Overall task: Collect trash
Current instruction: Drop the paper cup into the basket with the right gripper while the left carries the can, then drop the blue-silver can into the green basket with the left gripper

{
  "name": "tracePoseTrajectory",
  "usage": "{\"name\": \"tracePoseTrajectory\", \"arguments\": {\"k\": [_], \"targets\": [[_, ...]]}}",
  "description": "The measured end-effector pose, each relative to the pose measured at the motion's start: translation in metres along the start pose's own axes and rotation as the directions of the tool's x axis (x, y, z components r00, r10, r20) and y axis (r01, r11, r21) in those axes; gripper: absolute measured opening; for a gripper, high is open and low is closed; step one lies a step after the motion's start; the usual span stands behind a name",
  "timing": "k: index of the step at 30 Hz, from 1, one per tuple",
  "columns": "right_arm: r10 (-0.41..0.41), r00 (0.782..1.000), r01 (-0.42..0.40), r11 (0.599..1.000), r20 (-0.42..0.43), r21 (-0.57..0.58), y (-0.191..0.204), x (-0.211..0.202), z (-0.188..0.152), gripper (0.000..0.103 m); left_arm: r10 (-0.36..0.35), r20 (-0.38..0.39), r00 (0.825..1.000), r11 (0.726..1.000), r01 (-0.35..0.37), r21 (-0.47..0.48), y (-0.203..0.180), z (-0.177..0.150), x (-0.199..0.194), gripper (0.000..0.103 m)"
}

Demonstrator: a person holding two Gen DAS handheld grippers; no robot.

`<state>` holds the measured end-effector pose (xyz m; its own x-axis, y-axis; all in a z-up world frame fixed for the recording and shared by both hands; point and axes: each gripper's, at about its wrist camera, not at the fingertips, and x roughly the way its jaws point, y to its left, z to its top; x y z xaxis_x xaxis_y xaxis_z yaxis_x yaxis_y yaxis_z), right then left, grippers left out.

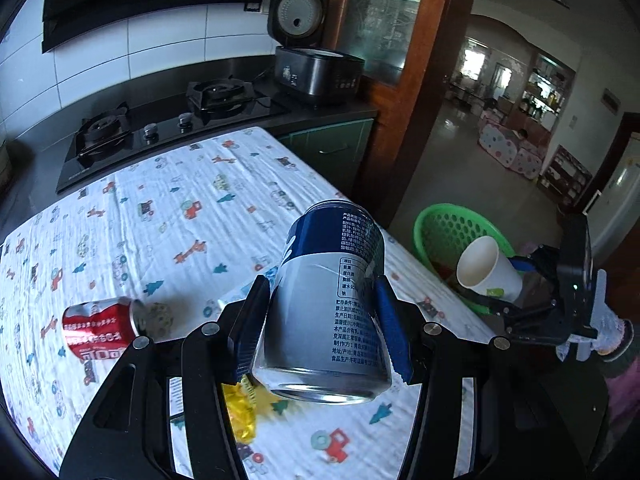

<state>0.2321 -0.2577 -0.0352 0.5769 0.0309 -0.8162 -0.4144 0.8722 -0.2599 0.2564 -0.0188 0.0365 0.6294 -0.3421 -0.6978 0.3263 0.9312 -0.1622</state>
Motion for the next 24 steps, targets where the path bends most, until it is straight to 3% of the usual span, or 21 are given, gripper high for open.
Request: {"name": "tracePoseTrajectory", "arguments": {"k": [9, 11, 17, 24], "targets": [[-0.085, 0.995, 0.094, 0.971, -0.048, 0.222, -0.098, 0.030, -0.039, 0.065, -0.085, -0.017, 0.996, 0.995, 0.086, 0.044, -0.066, 0.021, 0.039, 0.053], [-0.094, 0.994, 0.104, 0.962, -0.049, 0.253, -0.109, 0.035, -0.045, 0.073, -0.093, -0.025, 0.995, 0.994, 0.094, 0.055, -0.079, 0.023, 0.047, 0.053], [-0.102, 0.994, 0.105, 0.946, -0.029, 0.308, -0.123, 0.038, -0.059, 0.075, -0.121, -0.052, 0.991, 0.988, 0.126, 0.089, -0.115, 0.032, 0.074, 0.053], [-0.114, 0.993, 0.107, 0.950, 0.008, 0.294, -0.122, 0.020, -0.069, 0.075, -0.164, -0.090, 0.982, 0.978, 0.174, 0.113, -0.150, 0.036, 0.106, 0.053]]}}
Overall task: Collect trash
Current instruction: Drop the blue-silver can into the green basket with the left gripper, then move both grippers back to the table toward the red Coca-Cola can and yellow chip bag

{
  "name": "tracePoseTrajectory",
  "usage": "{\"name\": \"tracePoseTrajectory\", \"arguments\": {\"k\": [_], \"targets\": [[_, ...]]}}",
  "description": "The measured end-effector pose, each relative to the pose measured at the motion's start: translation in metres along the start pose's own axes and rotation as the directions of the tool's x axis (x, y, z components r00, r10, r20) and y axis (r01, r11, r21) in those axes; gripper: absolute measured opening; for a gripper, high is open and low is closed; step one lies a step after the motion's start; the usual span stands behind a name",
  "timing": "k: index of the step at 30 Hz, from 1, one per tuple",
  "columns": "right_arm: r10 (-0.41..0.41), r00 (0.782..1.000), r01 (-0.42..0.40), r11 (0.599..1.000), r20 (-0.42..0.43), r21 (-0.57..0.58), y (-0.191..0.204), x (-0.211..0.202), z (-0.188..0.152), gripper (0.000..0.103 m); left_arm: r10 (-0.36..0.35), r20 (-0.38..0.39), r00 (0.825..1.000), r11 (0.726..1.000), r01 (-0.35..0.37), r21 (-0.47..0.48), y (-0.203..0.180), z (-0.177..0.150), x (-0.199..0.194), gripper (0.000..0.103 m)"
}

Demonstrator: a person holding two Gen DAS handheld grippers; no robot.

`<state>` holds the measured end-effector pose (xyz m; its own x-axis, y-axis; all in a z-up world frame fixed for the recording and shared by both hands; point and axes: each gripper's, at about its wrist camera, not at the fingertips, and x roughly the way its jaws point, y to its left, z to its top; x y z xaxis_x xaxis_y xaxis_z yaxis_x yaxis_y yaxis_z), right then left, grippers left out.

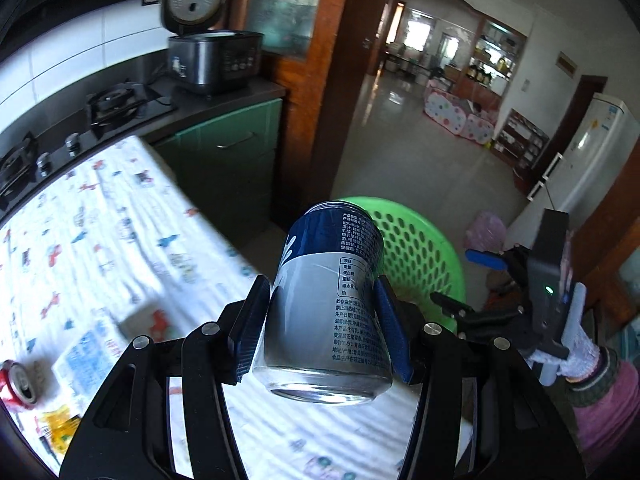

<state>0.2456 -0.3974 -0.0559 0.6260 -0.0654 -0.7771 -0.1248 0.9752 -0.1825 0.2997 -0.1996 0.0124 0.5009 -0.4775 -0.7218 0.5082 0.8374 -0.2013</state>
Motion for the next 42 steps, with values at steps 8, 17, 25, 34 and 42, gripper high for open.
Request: {"name": "tracePoseTrajectory", "arguments": {"k": [8, 17, 25, 34, 42], "targets": [[-0.024, 0.999, 0.025, 1.000, 0.043, -0.016, -0.004, -0.034, -0.021, 0.077, -0.047, -0.051, 0.998, 0.999, 0.048, 0.007, -0.031, 0.007, 0.050, 0.053], [-0.032, 0.997, 0.035, 0.999, 0.069, -0.033, -0.001, -0.054, -0.040, 0.079, -0.063, -0.050, 0.997, 0.998, 0.064, 0.027, -0.063, 0.011, 0.081, 0.070], [-0.028, 0.998, 0.030, 0.999, 0.059, -0.042, 0.007, -0.057, -0.046, 0.079, -0.065, -0.014, 0.998, 0.998, 0.066, 0.024, -0.062, 0.004, 0.065, 0.074], [0.003, 0.998, 0.002, 0.997, 0.070, -0.073, 0.032, -0.062, -0.039, 0.079, 0.001, 0.038, 0.999, 1.000, -0.001, -0.019, -0.021, -0.015, 0.014, 0.074], [0.065, 0.993, -0.053, 0.992, 0.101, -0.115, 0.074, -0.079, -0.025, 0.079, 0.119, 0.085, 0.989, 0.991, -0.114, -0.063, 0.023, -0.048, -0.043, 0.074]]}}
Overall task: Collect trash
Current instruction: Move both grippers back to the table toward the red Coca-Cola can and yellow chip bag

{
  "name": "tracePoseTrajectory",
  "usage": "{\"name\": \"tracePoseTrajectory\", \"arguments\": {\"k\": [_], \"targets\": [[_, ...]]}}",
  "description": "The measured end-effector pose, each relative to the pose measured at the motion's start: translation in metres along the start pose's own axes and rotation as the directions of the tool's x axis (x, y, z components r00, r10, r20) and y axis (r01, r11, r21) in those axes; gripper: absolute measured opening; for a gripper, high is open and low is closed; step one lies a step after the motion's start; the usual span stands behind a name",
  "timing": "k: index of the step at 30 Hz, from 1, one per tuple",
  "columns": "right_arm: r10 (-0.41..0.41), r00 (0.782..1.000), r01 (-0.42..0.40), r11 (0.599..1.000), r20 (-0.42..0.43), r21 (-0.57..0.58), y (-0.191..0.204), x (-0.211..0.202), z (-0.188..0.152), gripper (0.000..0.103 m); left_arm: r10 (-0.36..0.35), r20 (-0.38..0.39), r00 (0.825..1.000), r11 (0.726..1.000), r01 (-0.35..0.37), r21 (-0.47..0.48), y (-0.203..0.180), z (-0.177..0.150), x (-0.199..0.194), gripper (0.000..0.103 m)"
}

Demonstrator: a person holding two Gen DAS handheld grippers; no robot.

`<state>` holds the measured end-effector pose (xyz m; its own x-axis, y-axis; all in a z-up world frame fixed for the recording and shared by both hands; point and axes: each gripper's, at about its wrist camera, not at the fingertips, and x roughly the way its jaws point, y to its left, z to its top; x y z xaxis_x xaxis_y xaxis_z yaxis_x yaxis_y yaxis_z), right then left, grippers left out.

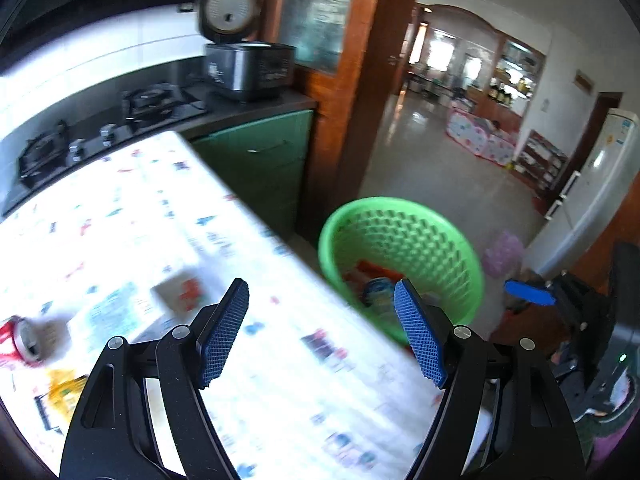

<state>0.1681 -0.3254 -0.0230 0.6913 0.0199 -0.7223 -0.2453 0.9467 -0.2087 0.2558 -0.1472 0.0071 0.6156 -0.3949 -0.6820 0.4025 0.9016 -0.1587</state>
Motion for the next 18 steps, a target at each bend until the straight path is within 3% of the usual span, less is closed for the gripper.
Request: {"name": "tracePoseTrajectory", "arguments": {"k": [7, 18], "targets": [[0.072, 0.997, -0.070, 0.994, 0.023, -0.082, 0.057, -0.003, 0.024, 0.079, 0.158, 0.020, 0.987, 0.987, -0.158, -0.020, 0.051, -0.029, -0.045, 0.074], [0.204, 0.978, -0.193, 0.963, 0.036, -0.189, 0.141, -0.004, 0.063, 0.079, 0.303, 0.029, 0.953, 0.937, -0.292, -0.194, 0.166, -0.063, -0.111, 0.074]]}}
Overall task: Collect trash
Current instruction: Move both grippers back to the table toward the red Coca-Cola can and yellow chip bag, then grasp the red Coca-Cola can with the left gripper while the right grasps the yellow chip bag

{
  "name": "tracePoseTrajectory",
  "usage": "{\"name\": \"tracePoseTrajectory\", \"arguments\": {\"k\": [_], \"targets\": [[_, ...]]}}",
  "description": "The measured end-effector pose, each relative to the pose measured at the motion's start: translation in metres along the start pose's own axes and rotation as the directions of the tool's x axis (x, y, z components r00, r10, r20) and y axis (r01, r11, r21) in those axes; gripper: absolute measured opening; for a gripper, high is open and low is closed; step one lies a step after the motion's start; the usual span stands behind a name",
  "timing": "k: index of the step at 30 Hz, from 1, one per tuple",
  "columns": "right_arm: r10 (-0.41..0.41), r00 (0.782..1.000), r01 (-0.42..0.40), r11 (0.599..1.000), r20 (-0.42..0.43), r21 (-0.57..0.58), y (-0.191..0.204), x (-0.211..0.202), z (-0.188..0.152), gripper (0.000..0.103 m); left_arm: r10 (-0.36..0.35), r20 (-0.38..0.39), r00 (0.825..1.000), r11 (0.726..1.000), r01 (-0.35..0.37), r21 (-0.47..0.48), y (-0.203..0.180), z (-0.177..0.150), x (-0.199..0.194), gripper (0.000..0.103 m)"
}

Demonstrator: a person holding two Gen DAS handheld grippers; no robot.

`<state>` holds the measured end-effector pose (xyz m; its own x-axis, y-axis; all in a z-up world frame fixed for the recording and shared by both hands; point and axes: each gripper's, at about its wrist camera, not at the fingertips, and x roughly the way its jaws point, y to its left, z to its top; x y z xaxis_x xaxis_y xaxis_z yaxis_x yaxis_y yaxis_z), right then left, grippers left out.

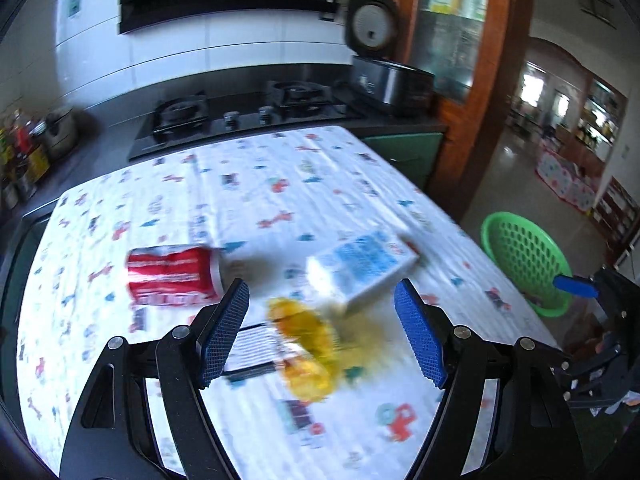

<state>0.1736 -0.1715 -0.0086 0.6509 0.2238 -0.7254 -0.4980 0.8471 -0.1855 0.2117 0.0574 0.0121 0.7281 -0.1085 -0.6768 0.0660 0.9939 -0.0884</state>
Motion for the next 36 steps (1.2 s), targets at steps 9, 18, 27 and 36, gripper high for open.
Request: {"name": "tracePoseTrajectory", "arguments": {"k": [9, 18, 27, 36], "targets": [[0.157, 0.988, -0.156, 0.987, 0.012, -0.035, 0.071, 0.029, 0.045, 0.079, 0.089, 0.004, 0.996, 0.995, -0.089, -0.034, 0.078, -0.005, -0.007, 0.074], [0.257, 0.966, -0.257, 0.966, -0.003, -0.016, 0.122, 0.063, 0.082, 0.078, 0.122, -0.010, 0.993, 0.993, -0.122, 0.005, 0.122, -0.013, -0.003, 0.074], [0.239, 0.969, -0.233, 0.969, -0.068, 0.081, 0.132, 0.106, 0.104, 0.069, 0.061, -0.056, 0.997, 0.979, -0.048, 0.199, 0.126, -0.010, 0.020, 0.075], [0.226, 0.967, -0.221, 0.974, -0.114, 0.059, 0.134, 0.119, 0.103, 0.053, -0.022, -0.141, 0.990, 0.897, 0.082, 0.434, 0.113, 0.010, 0.057, 0.084]]}}
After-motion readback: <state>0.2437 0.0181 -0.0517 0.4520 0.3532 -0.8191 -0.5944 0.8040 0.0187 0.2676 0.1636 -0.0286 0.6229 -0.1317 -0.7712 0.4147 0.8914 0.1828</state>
